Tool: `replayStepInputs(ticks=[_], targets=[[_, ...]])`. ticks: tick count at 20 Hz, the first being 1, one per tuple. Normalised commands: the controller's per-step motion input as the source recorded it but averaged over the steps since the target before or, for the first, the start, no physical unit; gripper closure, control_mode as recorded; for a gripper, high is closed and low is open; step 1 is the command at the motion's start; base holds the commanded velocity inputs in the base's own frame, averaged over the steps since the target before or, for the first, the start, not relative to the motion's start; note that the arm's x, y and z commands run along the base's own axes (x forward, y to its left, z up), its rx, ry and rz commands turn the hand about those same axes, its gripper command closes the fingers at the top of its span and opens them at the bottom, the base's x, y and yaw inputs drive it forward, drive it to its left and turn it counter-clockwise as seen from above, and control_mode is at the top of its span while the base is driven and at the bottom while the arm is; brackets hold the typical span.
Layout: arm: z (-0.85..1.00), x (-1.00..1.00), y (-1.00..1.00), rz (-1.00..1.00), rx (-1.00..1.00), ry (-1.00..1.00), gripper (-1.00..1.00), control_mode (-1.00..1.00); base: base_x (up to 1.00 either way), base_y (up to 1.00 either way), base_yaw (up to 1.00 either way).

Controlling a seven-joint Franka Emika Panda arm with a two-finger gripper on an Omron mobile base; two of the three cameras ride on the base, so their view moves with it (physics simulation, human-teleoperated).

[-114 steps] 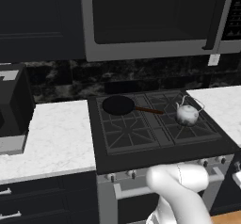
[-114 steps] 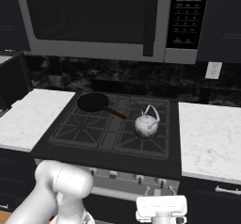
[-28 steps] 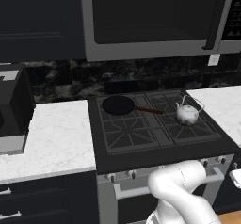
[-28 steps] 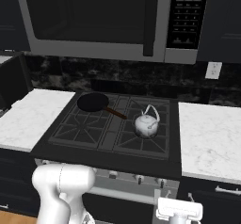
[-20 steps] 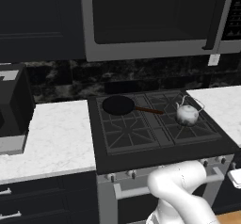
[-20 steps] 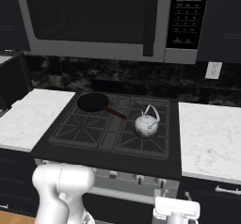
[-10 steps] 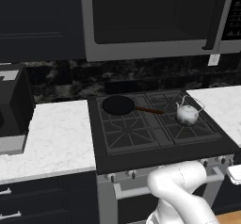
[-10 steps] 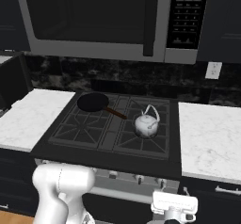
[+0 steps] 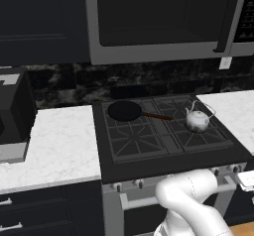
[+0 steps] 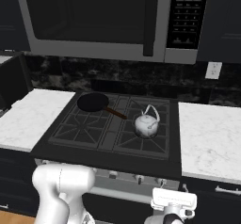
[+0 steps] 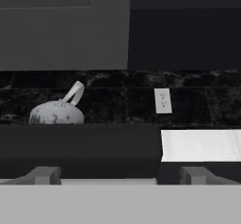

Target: Pick the kettle from the counter and place it on a stove burner. Then turn the burner on.

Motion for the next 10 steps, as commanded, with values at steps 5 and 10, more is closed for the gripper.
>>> replayStepInputs(ticks=[5,10], targets=[[-0.29,0.00,0.00,0.00,0.00,0.06,-1.00,-1.00,0.00,0.00,0.00],[-0.24,0.00,0.00,0.00,0.00,0.02,-1.00,-1.00,0.00,0.00,0.00]])
